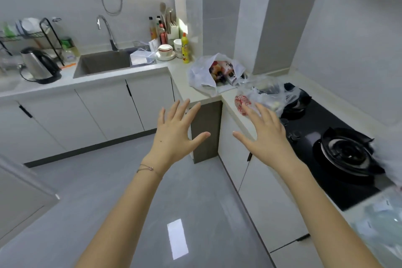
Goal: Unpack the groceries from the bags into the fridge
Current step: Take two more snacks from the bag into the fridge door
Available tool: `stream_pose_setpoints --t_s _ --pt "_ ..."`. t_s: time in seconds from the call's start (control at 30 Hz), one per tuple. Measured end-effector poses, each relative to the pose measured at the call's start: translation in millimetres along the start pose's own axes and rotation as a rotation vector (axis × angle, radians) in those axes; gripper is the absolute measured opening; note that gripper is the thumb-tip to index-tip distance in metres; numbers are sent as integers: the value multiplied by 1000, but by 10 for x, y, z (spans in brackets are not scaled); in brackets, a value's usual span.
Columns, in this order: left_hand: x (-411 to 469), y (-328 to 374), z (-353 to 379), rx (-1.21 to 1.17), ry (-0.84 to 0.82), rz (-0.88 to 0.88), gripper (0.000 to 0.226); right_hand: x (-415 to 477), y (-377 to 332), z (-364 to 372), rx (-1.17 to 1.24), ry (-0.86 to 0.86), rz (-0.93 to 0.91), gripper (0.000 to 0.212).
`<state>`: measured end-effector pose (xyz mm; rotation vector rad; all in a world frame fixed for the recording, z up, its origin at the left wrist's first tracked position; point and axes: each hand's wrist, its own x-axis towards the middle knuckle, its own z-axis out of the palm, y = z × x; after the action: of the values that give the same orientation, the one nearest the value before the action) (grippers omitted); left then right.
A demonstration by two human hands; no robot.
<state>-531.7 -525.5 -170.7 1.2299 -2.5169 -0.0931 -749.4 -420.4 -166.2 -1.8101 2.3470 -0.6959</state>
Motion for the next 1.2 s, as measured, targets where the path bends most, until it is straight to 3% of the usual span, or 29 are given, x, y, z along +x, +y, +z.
stream_pose_setpoints --t_s 0.23,0.67,0.93,1.2 --pt "865 248 439 -58 -54 91 76 510 607 43 -19 2 98 72" --pt "2811 333 1159 -101 -84 269 82 1929 1346 181 -36 47 246 72" --pt "3712 479 1625 -108 -162 310 79 2605 1902 299 -7 13 307 73" --pt "4584 737 2290 -77 -241 292 91 3293 2674 352 -44 -64 327 72"
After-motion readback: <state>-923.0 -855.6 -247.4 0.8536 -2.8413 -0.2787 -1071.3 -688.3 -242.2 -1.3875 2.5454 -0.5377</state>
